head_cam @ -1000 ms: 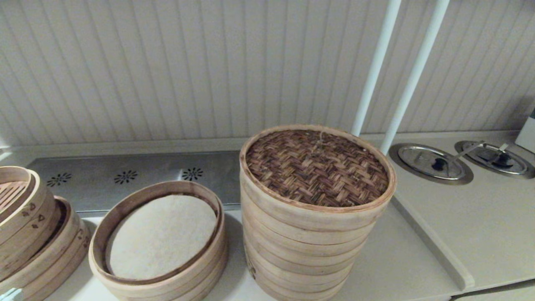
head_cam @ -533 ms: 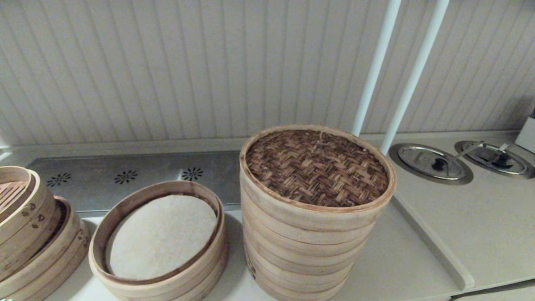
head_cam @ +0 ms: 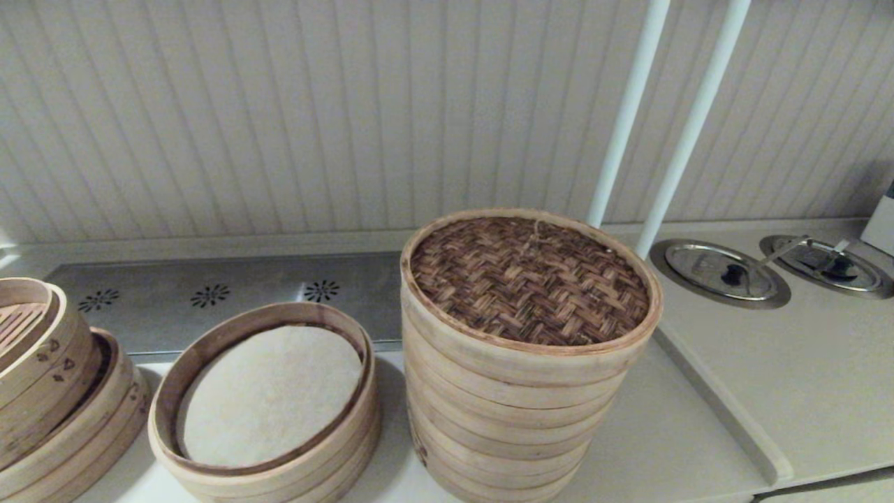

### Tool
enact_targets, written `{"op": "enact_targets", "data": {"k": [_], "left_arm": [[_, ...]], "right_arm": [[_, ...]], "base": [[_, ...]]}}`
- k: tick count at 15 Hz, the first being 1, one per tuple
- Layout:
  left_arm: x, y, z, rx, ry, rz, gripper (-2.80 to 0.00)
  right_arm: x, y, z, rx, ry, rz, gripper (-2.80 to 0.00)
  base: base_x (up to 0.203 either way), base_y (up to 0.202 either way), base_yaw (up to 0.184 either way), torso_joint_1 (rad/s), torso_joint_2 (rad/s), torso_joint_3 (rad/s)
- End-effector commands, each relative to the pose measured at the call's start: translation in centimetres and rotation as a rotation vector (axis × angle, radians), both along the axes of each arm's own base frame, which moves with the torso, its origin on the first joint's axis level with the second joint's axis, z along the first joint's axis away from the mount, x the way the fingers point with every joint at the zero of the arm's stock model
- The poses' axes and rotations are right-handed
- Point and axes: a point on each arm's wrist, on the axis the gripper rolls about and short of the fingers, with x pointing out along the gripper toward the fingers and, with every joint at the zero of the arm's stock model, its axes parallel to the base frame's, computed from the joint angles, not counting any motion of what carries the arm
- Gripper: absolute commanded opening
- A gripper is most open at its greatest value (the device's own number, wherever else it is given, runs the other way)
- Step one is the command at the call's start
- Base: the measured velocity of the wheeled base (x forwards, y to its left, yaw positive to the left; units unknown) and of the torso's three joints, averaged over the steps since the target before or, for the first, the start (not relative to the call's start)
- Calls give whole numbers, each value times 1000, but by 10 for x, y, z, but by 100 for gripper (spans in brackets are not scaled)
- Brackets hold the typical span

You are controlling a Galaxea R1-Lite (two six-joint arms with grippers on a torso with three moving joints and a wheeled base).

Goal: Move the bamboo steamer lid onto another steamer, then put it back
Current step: Pick up the steamer

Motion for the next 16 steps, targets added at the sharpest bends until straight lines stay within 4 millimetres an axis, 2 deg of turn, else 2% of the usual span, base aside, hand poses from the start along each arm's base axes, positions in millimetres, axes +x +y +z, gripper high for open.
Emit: {"op": "enact_targets", "data": {"k": [1, 5, 11, 16], "left_arm": [[1, 0, 0, -8, 3, 8, -280], [0, 1, 4, 8, -20, 68, -280], [3, 0, 11, 8, -24, 49, -280], [16, -6, 16, 7, -1, 2, -280]], "right_arm": [[0, 0, 0, 0, 3, -1, -280], [0, 0, -1, 0, 4, 0, -280], [0, 0, 0, 0, 3, 1, -280], [0, 0, 0, 0, 3, 1, -280]], "base": [[0, 0, 0, 0, 0, 0], [0, 0, 0, 0, 0, 0], [0, 0, 0, 0, 0, 0], [0, 0, 0, 0, 0, 0]]}}
